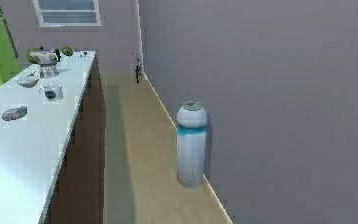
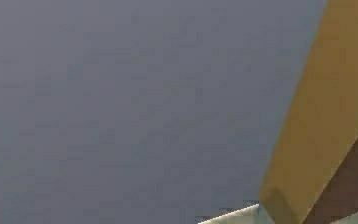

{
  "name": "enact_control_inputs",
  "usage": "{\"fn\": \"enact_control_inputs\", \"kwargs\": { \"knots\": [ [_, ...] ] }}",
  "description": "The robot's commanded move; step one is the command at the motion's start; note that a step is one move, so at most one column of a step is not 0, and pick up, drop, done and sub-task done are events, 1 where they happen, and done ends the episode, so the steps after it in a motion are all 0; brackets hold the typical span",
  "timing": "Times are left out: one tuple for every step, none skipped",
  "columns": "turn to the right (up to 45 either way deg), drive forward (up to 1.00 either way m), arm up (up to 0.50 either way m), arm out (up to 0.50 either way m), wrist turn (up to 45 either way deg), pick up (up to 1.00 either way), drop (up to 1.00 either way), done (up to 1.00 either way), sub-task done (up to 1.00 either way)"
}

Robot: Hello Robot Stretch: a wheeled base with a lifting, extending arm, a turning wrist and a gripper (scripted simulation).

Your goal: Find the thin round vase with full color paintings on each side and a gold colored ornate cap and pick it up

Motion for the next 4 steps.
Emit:
{"fn": "enact_control_inputs", "kwargs": {
  "knots": [
    [-6.0,0.00,0.00,0.00,0.0,0.00,0.00,0.00,0.00],
    [0.0,0.45,0.00,0.00,0.0,0.00,0.00,0.00,0.00],
    [-45.0,0.00,0.00,0.00,0.0,0.00,0.00,0.00,0.00],
    [-45.0,0.00,0.00,0.00,0.0,0.00,0.00,0.00,0.00]
  ]
}}
